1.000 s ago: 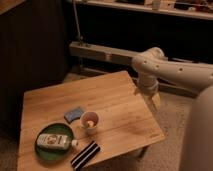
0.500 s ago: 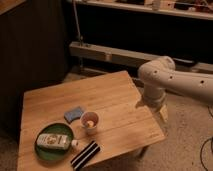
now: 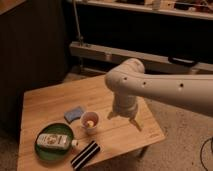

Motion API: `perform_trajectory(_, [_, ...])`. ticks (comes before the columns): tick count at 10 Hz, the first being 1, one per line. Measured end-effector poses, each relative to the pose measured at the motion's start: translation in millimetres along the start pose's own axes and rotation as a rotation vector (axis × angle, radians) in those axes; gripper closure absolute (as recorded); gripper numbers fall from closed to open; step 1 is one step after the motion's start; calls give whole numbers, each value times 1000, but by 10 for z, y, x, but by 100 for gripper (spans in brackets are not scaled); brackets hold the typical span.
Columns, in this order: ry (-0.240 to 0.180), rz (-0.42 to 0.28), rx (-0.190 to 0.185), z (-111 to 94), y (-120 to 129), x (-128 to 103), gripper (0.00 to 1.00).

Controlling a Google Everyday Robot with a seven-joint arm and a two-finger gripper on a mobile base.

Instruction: Move the arm in a circular motion

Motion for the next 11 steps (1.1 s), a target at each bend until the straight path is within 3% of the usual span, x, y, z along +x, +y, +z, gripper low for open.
perform_trajectory(3, [34, -123, 61, -195, -761, -280, 20])
perform_trajectory(6, [100, -204, 106, -315, -1453, -301, 20])
perform_trajectory(9, [183, -250, 121, -363, -2182, -47, 20])
perform_trajectory(11, [227, -221, 99, -286, -2557, 395, 20])
